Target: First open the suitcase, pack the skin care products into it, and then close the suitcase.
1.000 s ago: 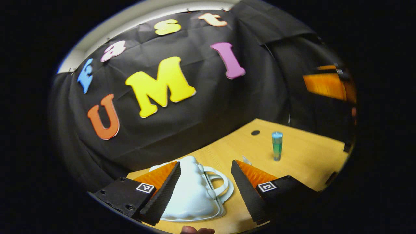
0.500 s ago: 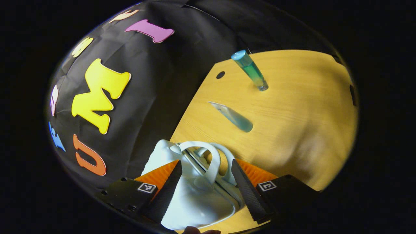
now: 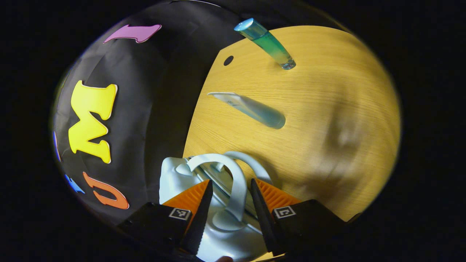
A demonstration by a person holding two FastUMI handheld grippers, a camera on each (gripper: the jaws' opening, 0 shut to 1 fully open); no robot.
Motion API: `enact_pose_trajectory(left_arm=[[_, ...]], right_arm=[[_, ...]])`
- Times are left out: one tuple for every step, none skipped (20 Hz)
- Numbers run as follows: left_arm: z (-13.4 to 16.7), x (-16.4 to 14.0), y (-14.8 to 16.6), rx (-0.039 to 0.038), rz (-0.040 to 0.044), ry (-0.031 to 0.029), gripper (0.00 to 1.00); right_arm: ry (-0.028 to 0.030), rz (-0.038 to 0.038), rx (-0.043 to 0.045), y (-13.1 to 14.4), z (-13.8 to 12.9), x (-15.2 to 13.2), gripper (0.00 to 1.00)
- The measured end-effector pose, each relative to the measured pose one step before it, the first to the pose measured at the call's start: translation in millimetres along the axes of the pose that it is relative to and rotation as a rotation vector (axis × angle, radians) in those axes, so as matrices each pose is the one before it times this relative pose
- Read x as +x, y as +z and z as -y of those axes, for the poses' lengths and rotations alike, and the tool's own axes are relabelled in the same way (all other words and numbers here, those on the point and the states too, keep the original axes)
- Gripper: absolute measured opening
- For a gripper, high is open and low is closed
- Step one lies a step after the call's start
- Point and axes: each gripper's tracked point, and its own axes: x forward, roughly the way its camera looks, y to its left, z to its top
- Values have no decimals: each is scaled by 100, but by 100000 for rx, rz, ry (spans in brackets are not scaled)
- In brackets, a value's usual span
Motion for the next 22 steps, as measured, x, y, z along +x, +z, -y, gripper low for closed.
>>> enact_pose_trajectory(left_arm=[[118, 127, 35, 159, 84, -752, 61], [283, 43, -18, -502, -51, -852, 38], [-35, -167, 127, -25, 219, -20, 30], [-125, -154, 140, -201, 259, 363, 26], [-305, -257, 171, -863, 767, 1418, 24], [-393, -281, 97, -1225, 753, 1687, 20], [-258, -260, -85, -1608, 104, 651, 18], [-483, -335, -177, -2338, -366, 714, 14], [-773, -736, -356, -2653, -18, 366, 12], [-758, -565, 127, -3095, 1684, 761, 9], [-928, -553, 114, -2692, 1690, 1784, 7], [-874, -637, 103, -2239, 1204, 1366, 4], [-814, -713, -114, -2734, 940, 1234, 3], [-785, -837, -26, -3243, 1105, 1210, 3], [-1031, -725, 97, -3448, 2233, 2167, 3], [-1436, -723, 222, -2649, 2602, 2609, 3], [-1715, -672, 45, -2883, 3575, 3239, 3], [-1866, -487, -9, -3975, 3549, 3359, 3], [-1756, -237, -119, -4361, 3178, 2765, 3], [-1664, -395, -253, -4706, 3074, 2891, 2], [-1618, -458, -238, -5264, 3208, 3530, 3], [-1540, -813, -221, -5651, 3288, 3181, 3]], right_arm=[[-407, 26, -31, 42, 123, -153, 80], [-331, 187, -131, -50, 6, -132, 80], [-381, 103, -26, 6, 39, -77, 80], [-246, 23, 44, 35, 29, -118, 80], [-178, -100, 143, -63, -8, -85, 80], [-43, 80, 89, 24, -17, -146, 80], [-18, 130, 52, 0, -135, -129, 80], [101, 271, 71, 143, -174, -76, 80], [429, 379, 174, 107, -231, -133, 80], [623, 312, -142, 136, -368, -65, 80], [794, 439, -480, 86, -523, -145, 80], [942, 258, -353, 119, -446, -111, 80], [1169, 449, -783, 109, -520, -45, 80], [739, 701, -796, 233, -468, -162, 80], [958, 495, 95, 261, -397, -20, 80], [849, 558, 12, 289, -554, -116, 80], [976, 317, -128, 41, -490, 30, 80], [1289, 476, -412, 251, -742, -79, 80], [1438, 542, -497, 228, -845, 52, 80], [1396, 330, -253, 332, -753, 4, 80], [1335, 386, -176, 194, -774, -3, 80], [1441, 248, -292, 306, -858, -109, 80]])
